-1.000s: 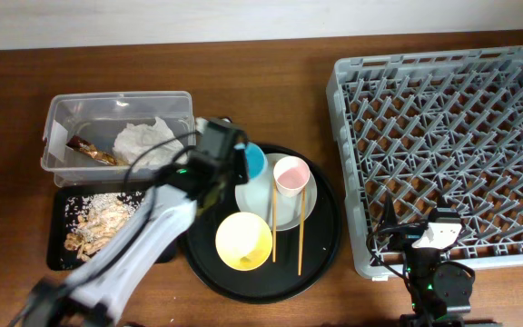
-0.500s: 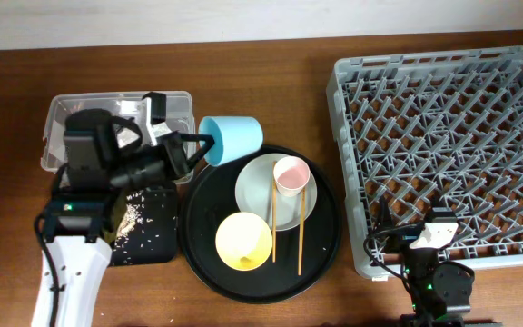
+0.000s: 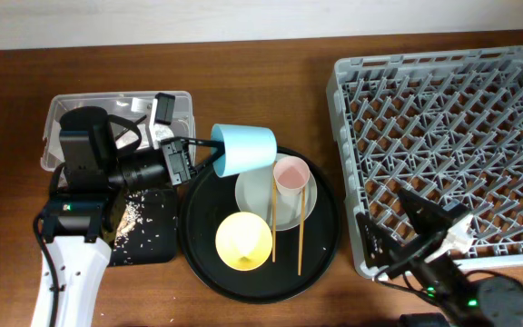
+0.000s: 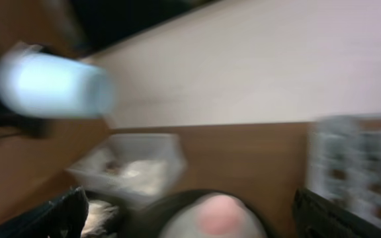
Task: Sort waste into correct bins and load items into the dishwasher rack
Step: 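Hand the blue cup from the left gripper to the right gripper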
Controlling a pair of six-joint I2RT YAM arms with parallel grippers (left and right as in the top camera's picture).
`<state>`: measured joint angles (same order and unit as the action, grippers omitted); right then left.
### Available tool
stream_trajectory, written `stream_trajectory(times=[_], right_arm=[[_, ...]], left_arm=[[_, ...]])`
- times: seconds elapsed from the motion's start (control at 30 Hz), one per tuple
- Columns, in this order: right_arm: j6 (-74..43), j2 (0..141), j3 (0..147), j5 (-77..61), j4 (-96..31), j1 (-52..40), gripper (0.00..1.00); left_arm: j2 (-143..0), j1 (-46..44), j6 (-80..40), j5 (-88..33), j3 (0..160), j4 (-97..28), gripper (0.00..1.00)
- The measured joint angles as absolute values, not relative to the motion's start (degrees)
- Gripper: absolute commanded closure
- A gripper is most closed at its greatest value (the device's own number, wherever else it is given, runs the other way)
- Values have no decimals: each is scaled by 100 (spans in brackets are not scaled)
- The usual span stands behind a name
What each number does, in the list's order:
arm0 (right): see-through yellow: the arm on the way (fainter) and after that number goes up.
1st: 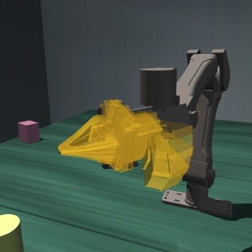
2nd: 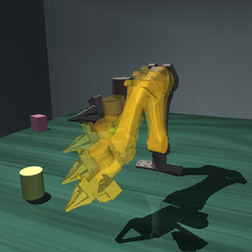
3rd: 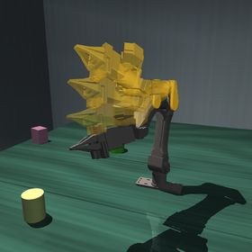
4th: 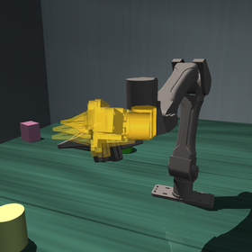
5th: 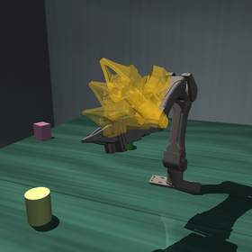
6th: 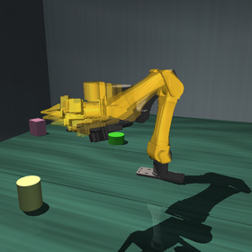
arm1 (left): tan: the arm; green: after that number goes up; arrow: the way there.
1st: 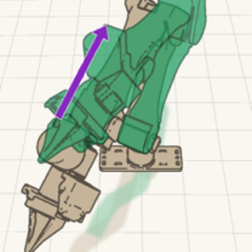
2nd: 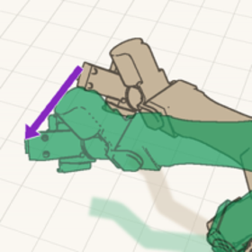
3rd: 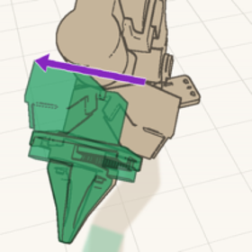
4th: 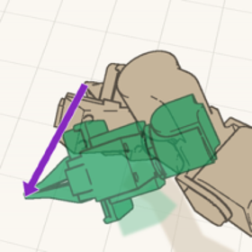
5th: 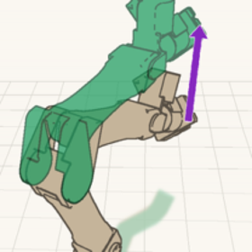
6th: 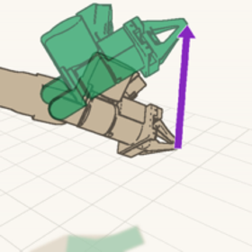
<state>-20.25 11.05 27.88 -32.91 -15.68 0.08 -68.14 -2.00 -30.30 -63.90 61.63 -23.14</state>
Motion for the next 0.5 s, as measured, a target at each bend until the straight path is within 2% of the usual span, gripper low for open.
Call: stream_trajectory(times=[0.2, 0.5], right_arm=[[-2117, 3059, 4412, -5712, -1592, 8, 1], [-2147, 4506, 4598, -7684, -757, 8, 1]], left_arm=[[-6814, -200, -3052, -6954, 6163, -2202, 100], [-6814, -200, -3072, -7638, 6163, -1999, 100]])
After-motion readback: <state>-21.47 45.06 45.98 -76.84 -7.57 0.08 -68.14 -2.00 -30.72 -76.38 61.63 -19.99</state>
